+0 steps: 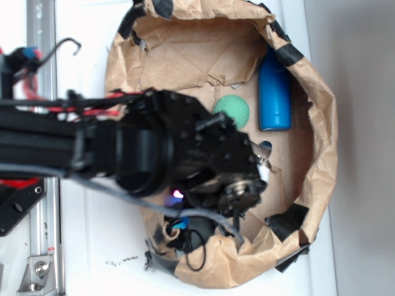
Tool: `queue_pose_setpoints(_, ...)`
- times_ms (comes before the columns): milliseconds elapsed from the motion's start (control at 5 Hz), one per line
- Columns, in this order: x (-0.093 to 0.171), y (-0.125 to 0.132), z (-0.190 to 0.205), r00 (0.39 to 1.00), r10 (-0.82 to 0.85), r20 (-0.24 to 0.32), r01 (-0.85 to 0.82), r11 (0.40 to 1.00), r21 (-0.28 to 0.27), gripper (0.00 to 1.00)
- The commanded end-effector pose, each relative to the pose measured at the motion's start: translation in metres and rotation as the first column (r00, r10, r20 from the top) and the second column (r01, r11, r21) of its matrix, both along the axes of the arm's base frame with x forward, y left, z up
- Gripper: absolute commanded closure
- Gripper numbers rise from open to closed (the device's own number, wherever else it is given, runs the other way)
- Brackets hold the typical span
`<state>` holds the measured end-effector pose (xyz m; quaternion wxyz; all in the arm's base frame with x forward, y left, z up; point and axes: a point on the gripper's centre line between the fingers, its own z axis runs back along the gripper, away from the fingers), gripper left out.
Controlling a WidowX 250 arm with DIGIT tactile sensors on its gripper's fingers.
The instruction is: Grab the black box.
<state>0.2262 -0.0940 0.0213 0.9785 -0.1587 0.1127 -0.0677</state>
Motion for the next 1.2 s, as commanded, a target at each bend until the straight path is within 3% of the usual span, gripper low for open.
queue_pose_setpoints(0, -0.004, -0.004, -0.007, 0.997, -0.054, 0.058, 0.047, 0.991, 0.125, 0.0)
queue_pose_setpoints(200, 0.003, 0.017, 0.002, 0.993, 0.015, 0.114, -0.037, 0.981, 0.191, 1.0)
queue_pose_setpoints(800, 0.012, 0.102, 0.097, 0.909, 0.244, 0.339, -0.299, 0.946, 0.122, 1.0)
queue_pose_setpoints(1000, 0.003, 0.111, 0.121, 0.91, 0.219, 0.352, -0.278, 0.953, 0.124, 1.0)
